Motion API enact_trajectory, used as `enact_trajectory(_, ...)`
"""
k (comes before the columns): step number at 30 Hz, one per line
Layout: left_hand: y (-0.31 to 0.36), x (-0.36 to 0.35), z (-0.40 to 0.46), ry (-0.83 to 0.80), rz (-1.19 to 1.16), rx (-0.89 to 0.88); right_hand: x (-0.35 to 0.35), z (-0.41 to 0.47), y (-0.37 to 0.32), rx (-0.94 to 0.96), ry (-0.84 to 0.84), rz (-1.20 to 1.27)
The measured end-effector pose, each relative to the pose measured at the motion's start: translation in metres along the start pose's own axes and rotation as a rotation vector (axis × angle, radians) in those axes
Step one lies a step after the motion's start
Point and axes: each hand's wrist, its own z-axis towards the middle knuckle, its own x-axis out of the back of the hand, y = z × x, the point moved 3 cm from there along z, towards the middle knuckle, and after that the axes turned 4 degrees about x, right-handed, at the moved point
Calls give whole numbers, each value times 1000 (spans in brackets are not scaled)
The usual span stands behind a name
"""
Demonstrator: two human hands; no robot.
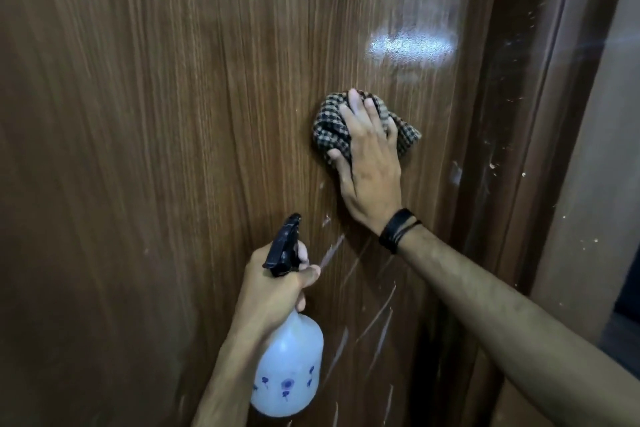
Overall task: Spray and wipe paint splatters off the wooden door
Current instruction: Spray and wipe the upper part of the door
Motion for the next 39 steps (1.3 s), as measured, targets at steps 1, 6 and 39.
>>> enact_trajectory(1, 0, 3, -3, 21, -18, -5, -3, 1, -4, 43, -9, -24)
enact_trajectory(6, -13, -3, -18, 107, -100, 37, -14, -69, -8, 225, -144, 3)
enact_trajectory(39, -38, -134, -7, 44, 144, 62, 20, -107, 68, -475, 205, 301)
